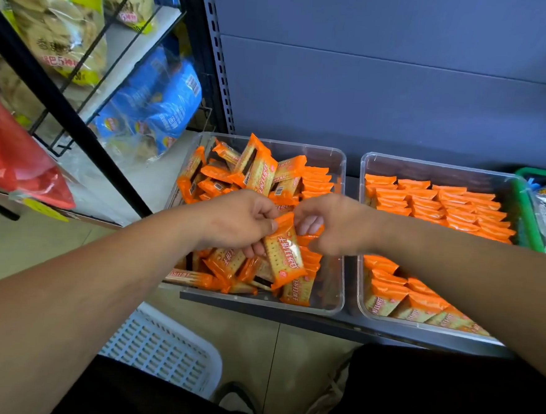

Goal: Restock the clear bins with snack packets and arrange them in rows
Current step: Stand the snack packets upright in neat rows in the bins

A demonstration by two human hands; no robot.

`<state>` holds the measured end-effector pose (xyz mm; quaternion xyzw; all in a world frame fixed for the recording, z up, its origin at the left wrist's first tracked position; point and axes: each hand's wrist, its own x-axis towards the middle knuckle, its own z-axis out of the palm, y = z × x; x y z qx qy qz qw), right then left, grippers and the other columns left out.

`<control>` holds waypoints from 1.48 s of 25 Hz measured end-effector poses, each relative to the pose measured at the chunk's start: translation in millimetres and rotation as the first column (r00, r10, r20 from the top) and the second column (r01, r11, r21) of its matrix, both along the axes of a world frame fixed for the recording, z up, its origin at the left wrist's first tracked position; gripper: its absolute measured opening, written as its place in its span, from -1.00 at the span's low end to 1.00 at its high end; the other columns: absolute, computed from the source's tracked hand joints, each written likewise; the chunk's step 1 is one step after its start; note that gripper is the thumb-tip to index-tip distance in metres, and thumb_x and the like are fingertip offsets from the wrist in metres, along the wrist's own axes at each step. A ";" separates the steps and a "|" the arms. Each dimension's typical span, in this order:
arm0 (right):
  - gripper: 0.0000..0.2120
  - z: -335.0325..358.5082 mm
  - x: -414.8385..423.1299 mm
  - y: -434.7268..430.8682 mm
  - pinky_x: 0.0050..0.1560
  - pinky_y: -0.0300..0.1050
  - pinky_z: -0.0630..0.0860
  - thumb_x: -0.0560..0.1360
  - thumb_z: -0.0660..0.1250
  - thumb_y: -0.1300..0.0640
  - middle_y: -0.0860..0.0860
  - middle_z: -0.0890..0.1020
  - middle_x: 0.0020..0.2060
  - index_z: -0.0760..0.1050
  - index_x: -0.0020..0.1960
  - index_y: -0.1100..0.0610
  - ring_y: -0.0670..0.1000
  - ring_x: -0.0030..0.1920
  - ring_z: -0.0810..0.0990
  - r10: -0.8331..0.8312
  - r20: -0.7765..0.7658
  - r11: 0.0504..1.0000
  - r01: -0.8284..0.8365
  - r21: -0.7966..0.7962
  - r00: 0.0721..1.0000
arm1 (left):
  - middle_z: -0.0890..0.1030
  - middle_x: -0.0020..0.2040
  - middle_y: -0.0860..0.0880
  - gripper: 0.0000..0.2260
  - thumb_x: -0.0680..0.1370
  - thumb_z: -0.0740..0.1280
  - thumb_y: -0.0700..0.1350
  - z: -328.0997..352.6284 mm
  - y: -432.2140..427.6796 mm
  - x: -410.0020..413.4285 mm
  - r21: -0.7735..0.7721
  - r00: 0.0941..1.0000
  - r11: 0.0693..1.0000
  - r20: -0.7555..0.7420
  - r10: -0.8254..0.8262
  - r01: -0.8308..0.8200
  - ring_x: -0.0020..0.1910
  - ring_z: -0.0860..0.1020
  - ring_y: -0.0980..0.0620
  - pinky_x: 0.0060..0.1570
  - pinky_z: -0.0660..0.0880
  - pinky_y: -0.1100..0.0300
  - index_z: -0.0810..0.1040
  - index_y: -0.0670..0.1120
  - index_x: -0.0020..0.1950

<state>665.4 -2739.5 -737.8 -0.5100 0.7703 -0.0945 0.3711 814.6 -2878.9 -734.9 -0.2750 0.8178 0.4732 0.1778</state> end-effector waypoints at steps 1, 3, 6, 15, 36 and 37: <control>-0.60 6.7 -0.5 2.5 0.02 -0.26 0.61 0.52 0.49 0.20 -0.17 0.61 0.00 0.54 0.30 -0.05 -0.09 0.11 0.64 -0.071 0.104 0.997 0.074 -0.034 0.992 | 0.72 -0.24 0.02 -0.88 0.72 0.27 -0.10 1.2 2.1 0.3 0.020 1.000 1.000 -0.018 -0.002 0.002 -0.26 0.69 0.14 -0.21 0.62 0.24 0.61 0.01 0.09; -0.57 11.9 1.8 5.5 -0.01 -0.27 0.59 0.51 0.54 0.09 -0.09 0.64 -0.01 0.55 0.34 -0.07 -0.09 0.04 0.65 -0.128 0.190 0.988 0.142 -0.060 0.973 | 0.72 -0.23 0.00 -0.88 0.72 0.28 -0.11 0.1 6.9 0.0 0.028 0.999 0.999 -0.024 -0.041 0.042 -0.23 0.72 0.12 -0.17 0.65 0.21 0.61 0.02 0.09; -0.52 8.1 4.1 5.1 -0.02 -0.21 0.62 0.51 0.55 0.05 0.02 0.70 -0.03 0.54 0.40 -0.02 -0.02 0.00 0.70 -0.149 0.207 0.987 0.159 -0.030 0.967 | 0.75 -0.14 -0.07 -0.88 0.72 0.27 -0.11 -2.3 9.1 -1.9 0.015 0.998 0.998 0.018 -0.059 0.059 -0.13 0.75 0.02 0.02 0.69 0.05 0.61 -0.01 0.11; -0.55 8.9 -19.1 15.1 0.02 0.04 0.70 0.41 0.62 0.21 0.11 0.75 0.05 0.56 0.23 0.15 0.11 0.04 0.76 -0.496 0.685 0.761 0.648 0.046 0.534 | 0.75 0.04 -0.08 -0.91 0.68 0.34 -0.20 -7.1 -9.4 10.6 0.283 0.982 0.947 -0.065 0.176 -0.151 0.06 0.73 0.00 0.13 0.65 0.02 0.61 -0.10 0.15; -0.83 -36.5 19.9 6.7 0.36 0.06 0.41 0.55 0.39 -0.14 -0.15 0.66 -0.11 0.68 0.07 -0.14 0.01 0.08 0.56 0.364 -0.339 0.931 -0.325 0.166 0.868 | 0.75 -0.11 0.07 -0.80 0.56 0.47 0.14 -59.8 12.0 -12.5 -0.014 0.892 0.914 0.226 -0.392 0.405 -0.07 0.69 0.09 0.09 0.65 0.02 0.72 0.05 0.07; -0.83 -38.5 23.7 7.0 0.44 0.08 0.32 0.56 0.38 -0.15 -0.15 0.66 -0.09 0.68 0.07 -0.15 0.00 0.10 0.57 0.410 -0.365 0.911 -0.356 0.209 0.836 | 0.75 -0.14 0.05 -0.79 0.57 0.45 0.16 -61.4 12.6 -10.2 -0.005 0.893 0.919 0.239 -0.381 0.394 -0.09 0.70 0.07 0.06 0.66 0.03 0.72 0.05 0.04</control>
